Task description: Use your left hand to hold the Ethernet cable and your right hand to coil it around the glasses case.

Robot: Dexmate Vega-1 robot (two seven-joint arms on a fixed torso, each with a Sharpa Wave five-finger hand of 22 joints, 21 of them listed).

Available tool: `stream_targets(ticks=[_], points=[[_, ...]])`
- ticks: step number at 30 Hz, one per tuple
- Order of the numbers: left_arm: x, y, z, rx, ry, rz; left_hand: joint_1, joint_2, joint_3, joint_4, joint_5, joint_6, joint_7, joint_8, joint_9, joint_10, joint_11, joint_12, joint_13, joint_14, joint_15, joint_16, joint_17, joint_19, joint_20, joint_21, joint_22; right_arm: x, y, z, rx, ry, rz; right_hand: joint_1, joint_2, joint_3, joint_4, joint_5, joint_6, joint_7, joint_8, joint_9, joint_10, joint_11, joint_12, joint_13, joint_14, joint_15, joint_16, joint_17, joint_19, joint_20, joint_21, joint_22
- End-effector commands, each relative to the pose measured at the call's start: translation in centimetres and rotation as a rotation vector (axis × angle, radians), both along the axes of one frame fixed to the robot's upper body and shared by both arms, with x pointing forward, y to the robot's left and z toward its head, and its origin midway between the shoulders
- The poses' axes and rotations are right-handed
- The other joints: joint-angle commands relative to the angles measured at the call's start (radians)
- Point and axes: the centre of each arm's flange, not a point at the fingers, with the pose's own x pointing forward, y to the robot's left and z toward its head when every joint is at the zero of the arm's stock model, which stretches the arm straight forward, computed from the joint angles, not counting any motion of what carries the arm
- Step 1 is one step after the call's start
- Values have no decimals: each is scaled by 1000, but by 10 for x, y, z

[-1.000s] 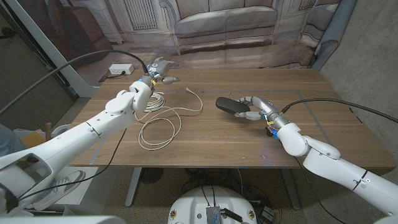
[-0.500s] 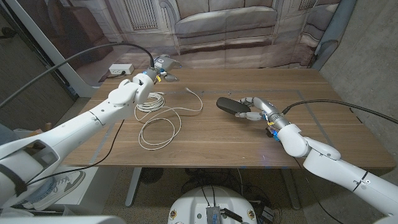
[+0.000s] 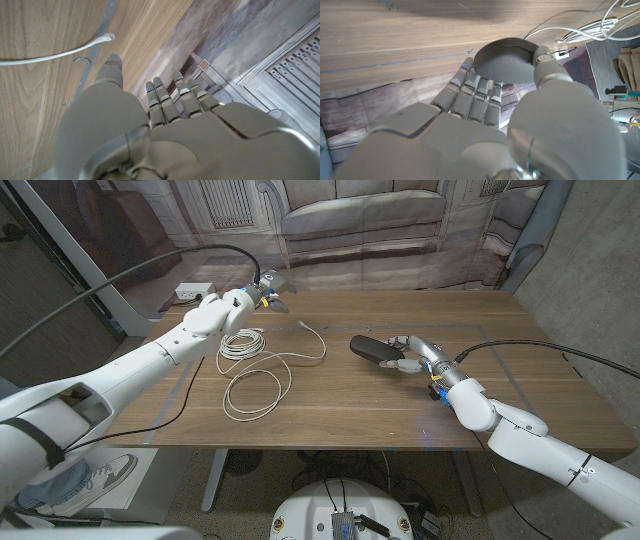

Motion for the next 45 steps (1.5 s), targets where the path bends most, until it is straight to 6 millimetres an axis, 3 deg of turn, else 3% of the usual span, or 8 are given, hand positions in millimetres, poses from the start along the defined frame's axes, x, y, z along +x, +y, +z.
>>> stream_targets(ticks=[1,7,17,22,33,34,36,45], points=[[20,-16,1,112,88,50,7,-3,0,0,11,-7,-7,-8,3,2,-7,-6,5,13,-131,-2,3,14,-50,8,0,2,-4,1,4,3,-2,107,119,8,16,7,115,-108,-1,2,185,-184,-5,4,0,-135,-4,2,3,-91,6,1],[29,-23,-1,115,134,47,18,-9,0,1,15,-15,-4,-14,3,-1,-8,-13,7,23,-137,-4,4,48,-36,17,-1,2,-7,0,6,3,-10,107,120,8,17,8,114,-108,-3,2,186,-183,-7,4,-2,-135,-5,2,3,-92,6,1],[41,-33,-8,156,162,47,42,-14,4,3,22,10,-7,-10,4,37,-6,-7,9,66,-145,2,5,70,-47,18,-2,2,-13,0,11,10,-16,108,122,6,18,9,115,-108,-5,2,188,-182,-8,4,-2,-136,-6,3,2,-92,6,1],[48,-35,-9,157,180,28,67,-12,11,2,25,28,2,-7,5,54,-5,-8,11,97,-147,3,5,113,-54,28,-3,2,-15,0,13,13,-20,109,123,5,18,9,116,-107,-6,2,189,-182,-9,4,0,-138,-5,3,2,-92,6,0],[65,-41,-14,188,193,23,107,3,28,2,19,58,4,-3,6,77,2,-8,13,112,-148,-3,5,128,-53,23,-5,3,-15,0,17,22,-28,107,124,4,20,10,118,-108,-8,3,191,-185,-11,4,3,-136,-7,2,-1,-91,5,0],[66,-41,-15,191,195,23,115,3,30,2,16,67,4,-1,6,85,22,-7,13,117,-148,-5,5,132,-52,21,-6,3,-15,0,17,23,-28,108,124,5,20,10,118,-107,-8,3,191,-185,-11,4,3,-136,-7,2,-1,-91,5,0],[68,-41,-16,196,194,23,120,5,32,5,12,79,2,1,6,92,34,-7,14,136,-150,-1,5,142,-54,22,-6,4,-15,0,17,24,-29,107,124,4,20,10,119,-107,-8,3,192,-184,-12,4,3,-136,-8,1,-1,-91,5,0],[76,-36,-20,192,211,28,150,20,47,6,-1,116,2,7,6,120,29,-5,15,173,-159,1,6,168,-55,22,-6,6,-11,1,18,29,-32,107,124,5,21,11,120,-108,-10,3,195,-183,-13,4,5,-136,-9,0,-1,-92,5,0]])
